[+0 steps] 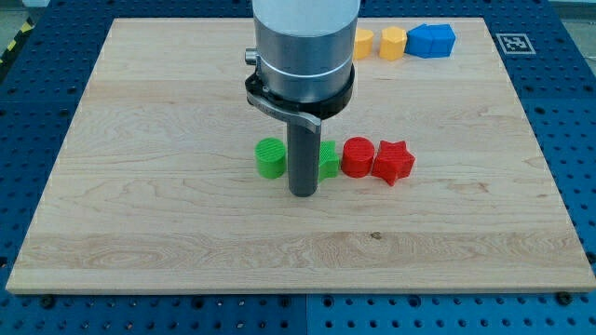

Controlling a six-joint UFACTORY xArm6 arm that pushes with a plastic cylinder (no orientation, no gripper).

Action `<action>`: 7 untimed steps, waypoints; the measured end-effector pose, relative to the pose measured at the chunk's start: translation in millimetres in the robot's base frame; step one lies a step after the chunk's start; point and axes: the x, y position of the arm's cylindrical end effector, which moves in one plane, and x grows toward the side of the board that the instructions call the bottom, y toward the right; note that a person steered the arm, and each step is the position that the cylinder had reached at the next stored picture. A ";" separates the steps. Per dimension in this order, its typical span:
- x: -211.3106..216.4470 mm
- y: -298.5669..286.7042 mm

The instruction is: Move green circle closer towards the green star

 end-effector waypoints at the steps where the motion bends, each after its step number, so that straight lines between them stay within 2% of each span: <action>1: 15.7 -19.6; 2: 6.8 -75.1; 3: -35.6 -123.2; 4: -53.5 -128.0; 7: -52.7 -77.9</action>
